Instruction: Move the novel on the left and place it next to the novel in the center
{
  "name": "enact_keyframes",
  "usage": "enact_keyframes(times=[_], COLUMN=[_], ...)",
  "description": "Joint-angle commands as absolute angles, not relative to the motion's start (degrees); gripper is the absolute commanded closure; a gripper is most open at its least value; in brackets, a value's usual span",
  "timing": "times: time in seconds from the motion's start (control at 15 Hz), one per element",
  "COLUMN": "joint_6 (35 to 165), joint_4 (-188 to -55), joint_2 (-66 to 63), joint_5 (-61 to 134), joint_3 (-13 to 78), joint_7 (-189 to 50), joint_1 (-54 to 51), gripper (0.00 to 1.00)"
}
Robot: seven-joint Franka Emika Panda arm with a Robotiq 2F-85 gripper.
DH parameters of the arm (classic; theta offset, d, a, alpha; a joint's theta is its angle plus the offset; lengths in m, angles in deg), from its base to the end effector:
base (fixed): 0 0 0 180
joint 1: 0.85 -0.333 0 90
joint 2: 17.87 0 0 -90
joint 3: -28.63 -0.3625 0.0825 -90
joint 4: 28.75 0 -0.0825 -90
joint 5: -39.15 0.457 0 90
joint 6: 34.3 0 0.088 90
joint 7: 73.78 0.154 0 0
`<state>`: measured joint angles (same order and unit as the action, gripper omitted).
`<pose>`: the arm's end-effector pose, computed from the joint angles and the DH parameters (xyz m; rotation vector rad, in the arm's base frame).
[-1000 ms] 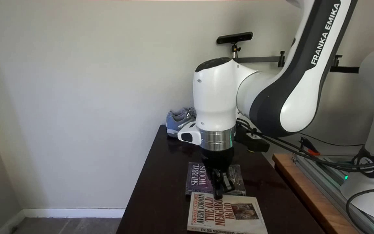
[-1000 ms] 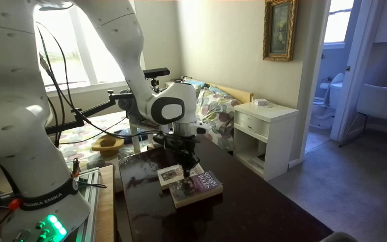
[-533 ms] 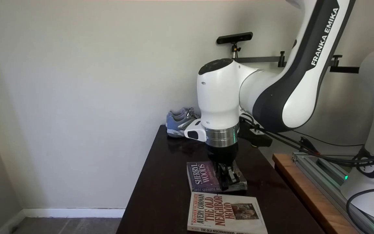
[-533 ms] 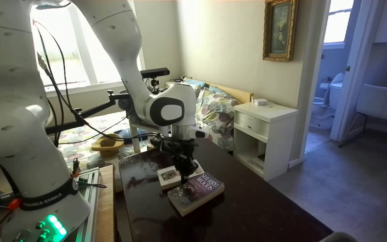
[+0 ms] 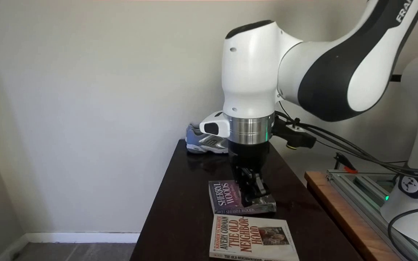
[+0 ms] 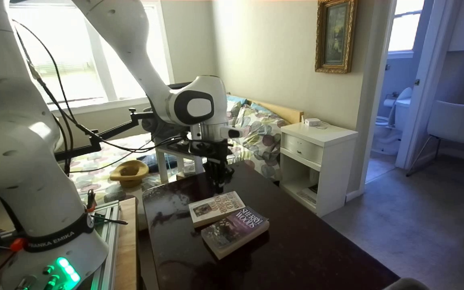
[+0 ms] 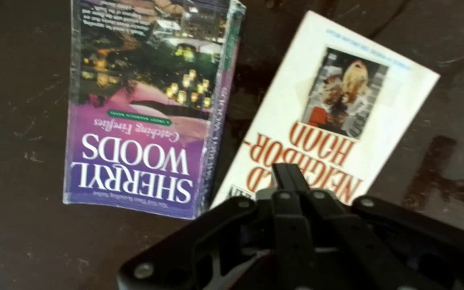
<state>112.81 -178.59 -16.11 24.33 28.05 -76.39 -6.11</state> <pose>0.4573 0.0443 0.1698 2.9547 0.5537 -0.1114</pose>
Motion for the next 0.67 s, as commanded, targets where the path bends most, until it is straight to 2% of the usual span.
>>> enact_keyframes(times=[0.0, 0.6], joint_6=[110.7, 114.74], joint_4=[-179.44, -180.24], joint_2=[-18.1, -13.08], joint_5=[30.06, 29.22], joint_3=[23.77, 20.32], joint_7=[-77.49, -76.41], joint_1=[-7.96, -9.64], gripper=[1.0, 1.0])
